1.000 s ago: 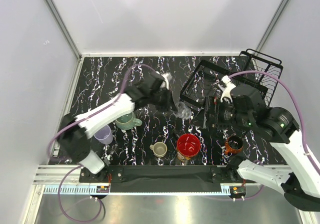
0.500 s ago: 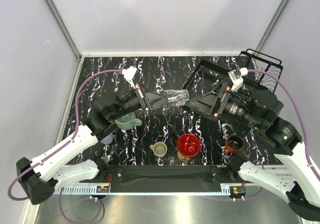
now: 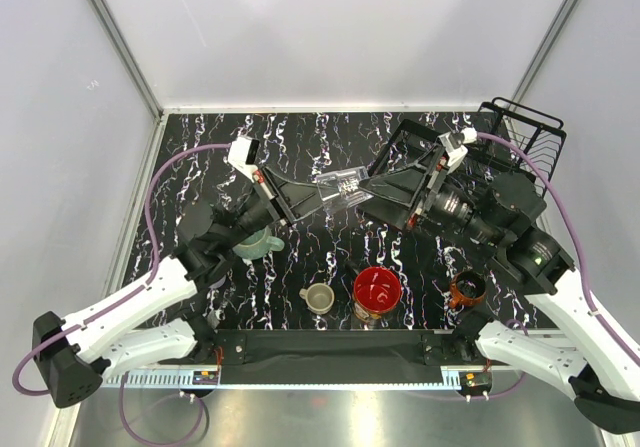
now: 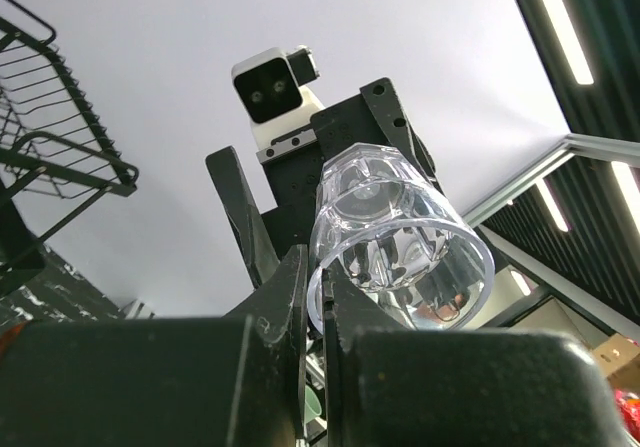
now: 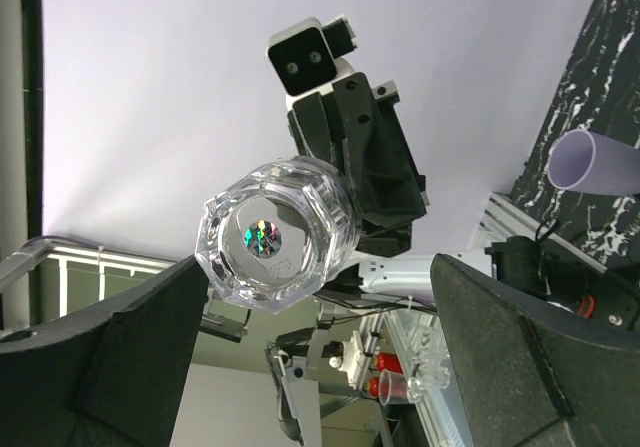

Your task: Load the cups into the dish rack

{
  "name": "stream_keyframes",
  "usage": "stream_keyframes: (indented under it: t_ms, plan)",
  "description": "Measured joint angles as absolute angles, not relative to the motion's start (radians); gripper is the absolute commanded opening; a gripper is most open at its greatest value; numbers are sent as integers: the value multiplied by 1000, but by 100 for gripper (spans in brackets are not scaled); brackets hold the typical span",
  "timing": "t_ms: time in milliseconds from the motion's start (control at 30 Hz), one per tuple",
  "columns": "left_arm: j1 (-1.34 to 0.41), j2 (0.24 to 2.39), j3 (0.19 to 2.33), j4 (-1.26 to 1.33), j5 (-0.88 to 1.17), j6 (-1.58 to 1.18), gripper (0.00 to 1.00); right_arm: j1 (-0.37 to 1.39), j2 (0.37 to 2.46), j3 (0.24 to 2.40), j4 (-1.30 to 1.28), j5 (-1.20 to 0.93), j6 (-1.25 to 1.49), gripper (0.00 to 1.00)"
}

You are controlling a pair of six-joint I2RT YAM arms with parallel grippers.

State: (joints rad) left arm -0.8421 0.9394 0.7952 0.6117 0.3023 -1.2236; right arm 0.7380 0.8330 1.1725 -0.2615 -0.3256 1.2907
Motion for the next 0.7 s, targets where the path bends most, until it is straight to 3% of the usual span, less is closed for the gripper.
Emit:
stream_keyframes:
  t_ms: [167, 367, 467, 500, 600, 633, 700]
  plan:
    - [-860, 959, 794, 652, 286, -1233, 0, 738, 826, 1172, -242, -319, 1307, 92]
    - [-885, 969, 794, 653, 270, -1232, 0, 738, 818, 1172, -233, -306, 1311, 91]
    - [-896, 977, 794, 652, 262, -1231, 0, 738, 825, 1172, -229, -306, 1310, 79]
    - [-899, 980, 794, 651, 259, -1230, 0, 738, 828, 1172, -229, -307, 1310, 69]
    - [-904, 988, 794, 641, 249, -1224, 0, 738, 839, 1174, -221, -307, 1314, 59]
    - [-904, 990, 794, 640, 246, -1224, 0, 738, 840, 1174, -222, -305, 1313, 44]
    - [-904, 990, 794, 643, 236, -1217, 0, 735, 840, 1174, -227, -296, 1306, 26]
